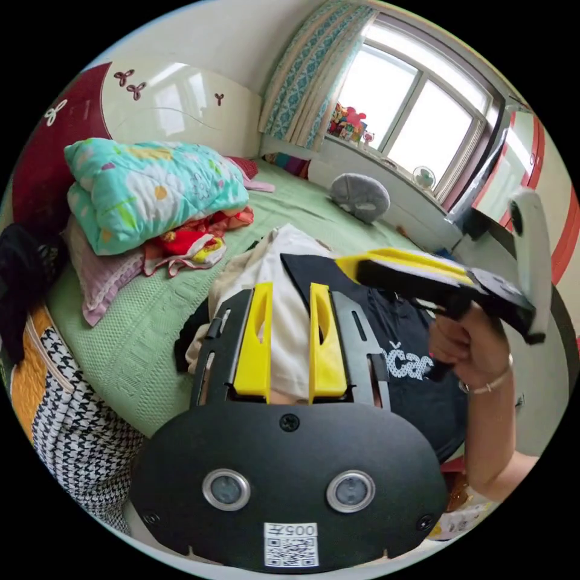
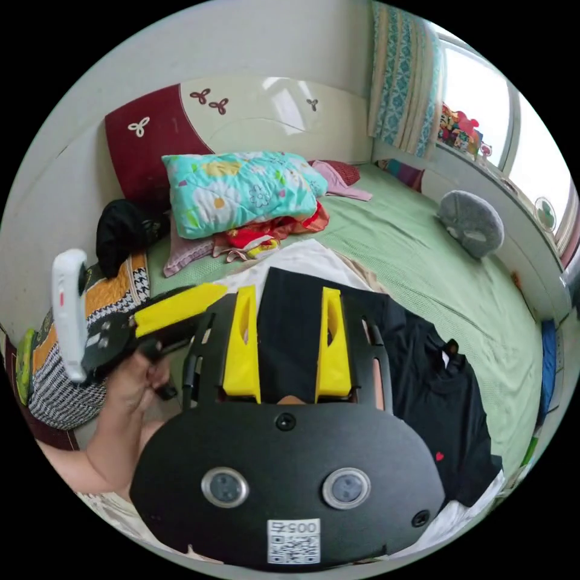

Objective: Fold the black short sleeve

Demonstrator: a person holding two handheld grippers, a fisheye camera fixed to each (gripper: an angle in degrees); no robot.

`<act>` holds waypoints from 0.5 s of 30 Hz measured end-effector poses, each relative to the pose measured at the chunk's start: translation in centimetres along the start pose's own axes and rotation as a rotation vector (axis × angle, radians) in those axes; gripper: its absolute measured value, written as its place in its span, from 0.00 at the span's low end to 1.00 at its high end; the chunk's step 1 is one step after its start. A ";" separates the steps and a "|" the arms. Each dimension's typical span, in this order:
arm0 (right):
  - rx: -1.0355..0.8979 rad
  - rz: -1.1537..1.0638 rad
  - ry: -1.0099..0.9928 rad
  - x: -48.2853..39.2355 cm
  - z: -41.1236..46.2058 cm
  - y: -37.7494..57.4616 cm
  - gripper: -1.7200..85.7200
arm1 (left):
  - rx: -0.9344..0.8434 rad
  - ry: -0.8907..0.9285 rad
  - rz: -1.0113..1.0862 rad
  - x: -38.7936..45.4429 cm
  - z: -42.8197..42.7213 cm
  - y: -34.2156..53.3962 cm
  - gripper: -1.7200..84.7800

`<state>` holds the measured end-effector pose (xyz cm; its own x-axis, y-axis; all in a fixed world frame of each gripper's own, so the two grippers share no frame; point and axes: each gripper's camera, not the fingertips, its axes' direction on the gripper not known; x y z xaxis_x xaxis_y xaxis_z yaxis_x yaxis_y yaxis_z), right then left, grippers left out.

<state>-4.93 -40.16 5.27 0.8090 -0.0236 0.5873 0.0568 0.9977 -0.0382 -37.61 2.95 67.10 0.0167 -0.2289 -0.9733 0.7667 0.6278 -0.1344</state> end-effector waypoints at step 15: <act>-0.107 0.128 0.075 2.1 9.0 -6.3 0.01 | 0.036 0.187 -0.010 0.8 1.8 -0.5 0.10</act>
<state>-8.83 -45.92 14.07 0.8546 0.0944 0.5106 0.0093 0.9804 -0.1969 -36.81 1.17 66.74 -0.1083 -0.0903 -0.9900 0.7890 0.5981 -0.1408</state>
